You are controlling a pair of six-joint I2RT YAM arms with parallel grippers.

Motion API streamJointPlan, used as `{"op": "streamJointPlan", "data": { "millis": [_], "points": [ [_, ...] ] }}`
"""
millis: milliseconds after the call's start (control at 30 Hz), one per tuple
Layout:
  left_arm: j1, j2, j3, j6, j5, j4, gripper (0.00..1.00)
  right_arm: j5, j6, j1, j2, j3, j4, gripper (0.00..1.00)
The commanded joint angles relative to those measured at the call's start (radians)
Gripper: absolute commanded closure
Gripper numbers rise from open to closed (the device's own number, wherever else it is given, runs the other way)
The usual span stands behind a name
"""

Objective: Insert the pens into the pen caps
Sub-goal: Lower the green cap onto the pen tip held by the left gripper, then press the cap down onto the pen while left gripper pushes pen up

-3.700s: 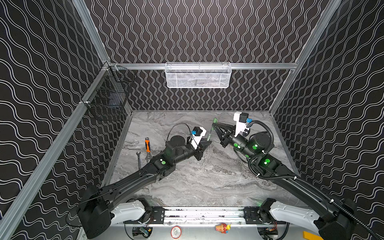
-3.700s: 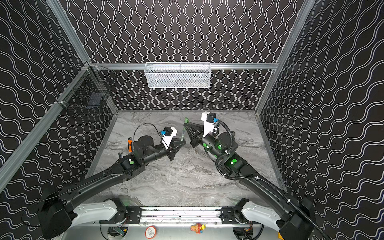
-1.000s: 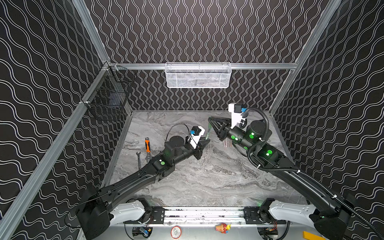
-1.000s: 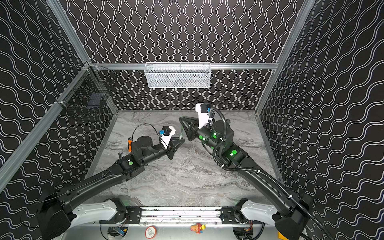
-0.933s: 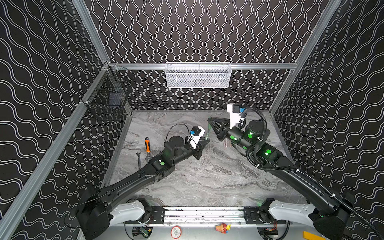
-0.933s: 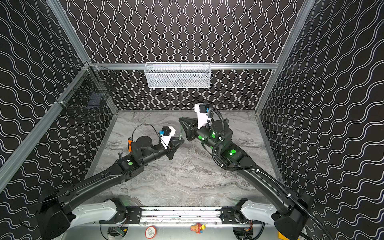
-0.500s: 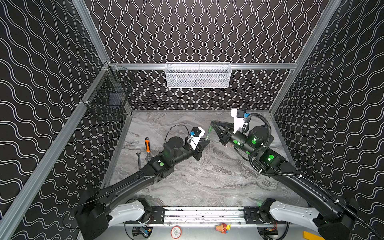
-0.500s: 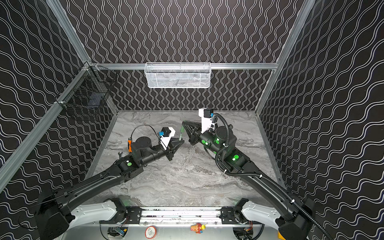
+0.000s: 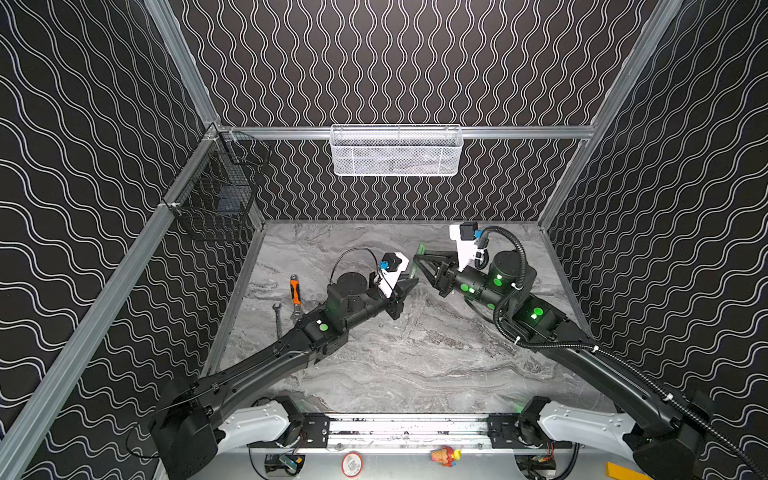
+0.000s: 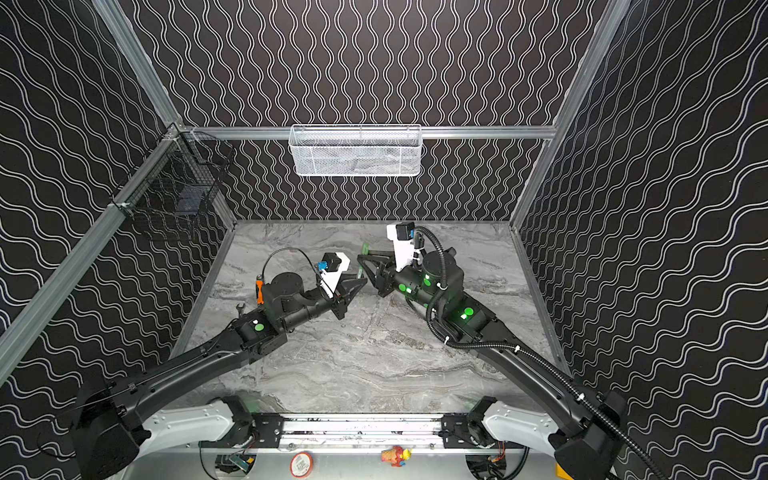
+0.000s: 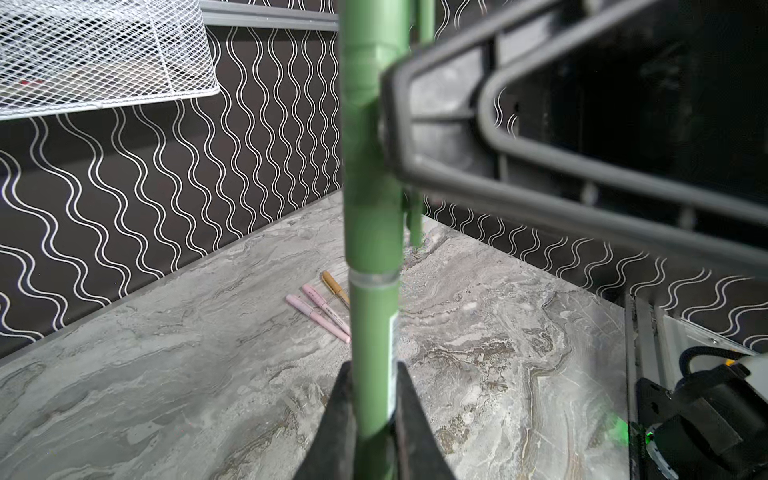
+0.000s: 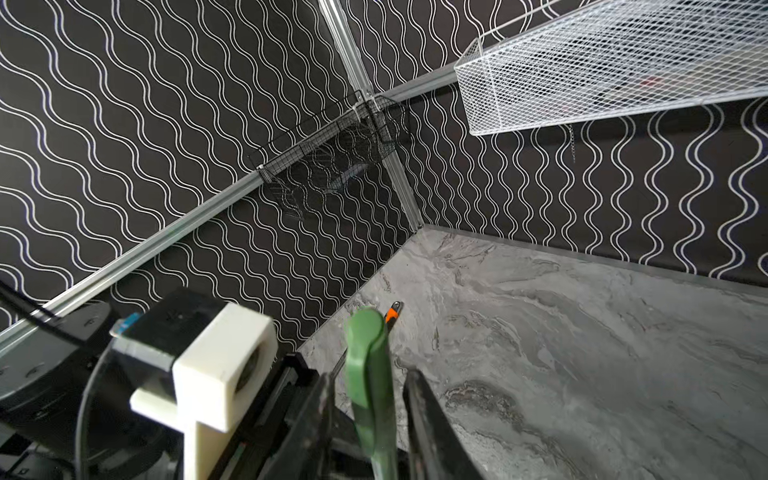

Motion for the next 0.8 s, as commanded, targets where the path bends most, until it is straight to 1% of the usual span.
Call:
{"op": "streamJointPlan", "data": {
  "millis": [0, 67, 167, 267, 400, 600, 667, 767],
  "points": [
    [0.003, 0.009, 0.012, 0.014, -0.002, 0.022, 1.00, 0.005, -0.011, 0.001, -0.001, 0.040, -0.008, 0.65],
    [0.001, 0.013, 0.013, 0.015, -0.005, 0.021, 1.00, 0.012, -0.010, 0.002, 0.002, 0.060, -0.017, 0.61],
    [0.001, 0.014, 0.013, 0.015, -0.005, 0.022, 1.00, 0.043, -0.005, -0.001, 0.013, 0.084, -0.033, 0.58],
    [0.002, 0.014, 0.012, 0.014, -0.007, 0.023, 1.00, 0.078, 0.012, -0.001, 0.031, 0.108, -0.060, 0.58],
    [0.001, 0.010, 0.012, 0.016, -0.008, 0.024, 1.00, 0.081, 0.026, -0.001, 0.045, 0.118, -0.062, 0.60],
    [0.002, 0.005, 0.012, 0.015, -0.013, 0.023, 1.00, 0.048, 0.042, -0.001, 0.057, 0.116, -0.068, 0.73],
    [0.002, 0.003, 0.011, 0.003, -0.018, 0.025, 1.00, 0.036, 0.049, -0.001, 0.059, 0.108, -0.065, 0.80],
    [0.002, 0.003, 0.015, -0.020, -0.025, 0.030, 1.00, 0.016, 0.058, -0.001, 0.059, 0.098, -0.063, 0.88]
  ]
}}
